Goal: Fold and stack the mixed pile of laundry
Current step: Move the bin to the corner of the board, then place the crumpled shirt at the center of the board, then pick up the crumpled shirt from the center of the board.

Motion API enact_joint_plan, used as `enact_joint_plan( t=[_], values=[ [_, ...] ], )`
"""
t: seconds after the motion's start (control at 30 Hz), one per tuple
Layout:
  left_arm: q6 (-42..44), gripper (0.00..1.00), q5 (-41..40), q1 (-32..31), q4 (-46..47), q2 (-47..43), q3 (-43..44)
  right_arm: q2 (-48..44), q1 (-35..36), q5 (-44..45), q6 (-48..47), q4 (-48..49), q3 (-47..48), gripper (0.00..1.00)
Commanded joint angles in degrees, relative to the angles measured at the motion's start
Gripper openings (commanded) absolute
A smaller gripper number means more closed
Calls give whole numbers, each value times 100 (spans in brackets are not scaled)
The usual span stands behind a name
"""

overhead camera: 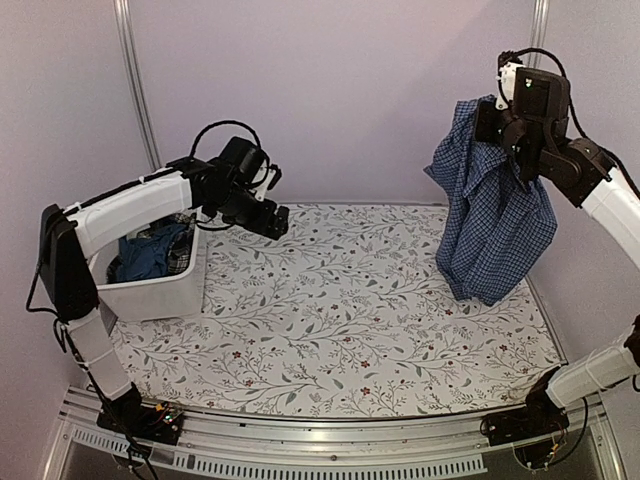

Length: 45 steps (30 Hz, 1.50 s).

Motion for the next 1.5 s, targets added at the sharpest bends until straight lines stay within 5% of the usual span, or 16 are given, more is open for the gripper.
enact_joint_plan(
  t=[0.0,0.23,0.43,0.53,0.6,0.67,0.93,1.3,1.47],
  values=[
    [-203,96,999,-228,757,-534,143,350,6,-2144,494,-38,259,0],
    [-518,97,830,-262,1269,-793,-60,1184,279,-4594,845,127,1509,0],
    [-546,98,804,-235,1561,-1066,-311,663,-249,-4382,1317,226,494,0],
    [-490,100,1011,-230,1729,-1176,-554,295,-739,-4164,1469,-343,-1001,64],
    [-426,100,1220,-241,1830,-1252,-759,298,-1130,-4156,1756,-1051,-1557,88],
    [-416,100,1286,-248,1908,-1329,-990,219,-1309,-4256,2059,-1248,-2041,96],
    [-484,100,1265,-337,1701,-844,-1425,440,-1201,-6266,2017,-771,-2455,82],
    [-869,95,1783,-435,1421,-106,-1553,2858,272,-6135,640,-1809,-377,79],
    [-293,96,1673,-1093,1526,47,-1602,3119,288,-6380,825,-1674,-810,80]
  ],
)
